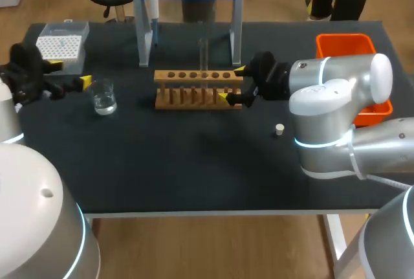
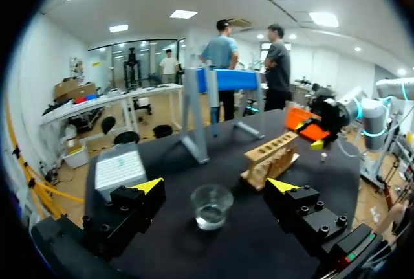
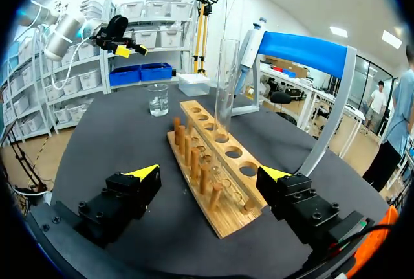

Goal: Invert the test tube, pick up the pipette, mount the tip to pipette, aspirate from beaker and dispense into the tube, eject the tip, return the pipette, and cap with the stopper.

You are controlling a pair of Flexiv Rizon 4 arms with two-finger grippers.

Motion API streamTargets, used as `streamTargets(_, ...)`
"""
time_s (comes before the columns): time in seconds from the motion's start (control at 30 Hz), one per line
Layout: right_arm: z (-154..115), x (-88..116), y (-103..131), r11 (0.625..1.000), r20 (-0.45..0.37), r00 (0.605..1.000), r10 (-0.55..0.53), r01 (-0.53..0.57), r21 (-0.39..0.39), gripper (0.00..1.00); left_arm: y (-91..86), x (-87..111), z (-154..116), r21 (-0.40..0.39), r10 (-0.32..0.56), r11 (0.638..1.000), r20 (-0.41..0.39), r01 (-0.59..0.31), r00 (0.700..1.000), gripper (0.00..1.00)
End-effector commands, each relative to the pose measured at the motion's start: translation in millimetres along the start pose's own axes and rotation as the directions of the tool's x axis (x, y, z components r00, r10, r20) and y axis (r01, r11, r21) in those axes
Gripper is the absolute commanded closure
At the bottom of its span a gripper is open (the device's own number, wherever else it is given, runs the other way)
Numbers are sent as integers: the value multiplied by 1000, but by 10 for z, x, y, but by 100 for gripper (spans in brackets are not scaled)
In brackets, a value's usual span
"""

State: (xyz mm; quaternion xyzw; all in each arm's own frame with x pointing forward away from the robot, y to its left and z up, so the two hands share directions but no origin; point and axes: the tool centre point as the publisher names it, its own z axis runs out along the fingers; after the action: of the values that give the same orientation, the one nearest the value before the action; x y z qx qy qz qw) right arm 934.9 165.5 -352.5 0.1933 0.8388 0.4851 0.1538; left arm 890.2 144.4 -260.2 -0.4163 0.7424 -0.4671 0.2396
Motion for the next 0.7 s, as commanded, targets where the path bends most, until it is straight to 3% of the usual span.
streamTargets(0.03, 5, 5, -6, 1000, 2, 1000, 0, 0, -2, 0, 46, -146, -247, 11, -15, 1000, 100, 14, 995, 0)
streamTargets(0.27, 5, 5, -6, 1000, 2, 1000, 0, 0, -2, 0, 44, -517, -268, -6, -15, 1000, 169, 16, 985, 0)
streamTargets(0.7, 5, 5, -6, 1000, 2, 1000, 0, 0, -2, 0, 26, -1047, 85, -16, -36, 999, 251, 42, 967, 0)
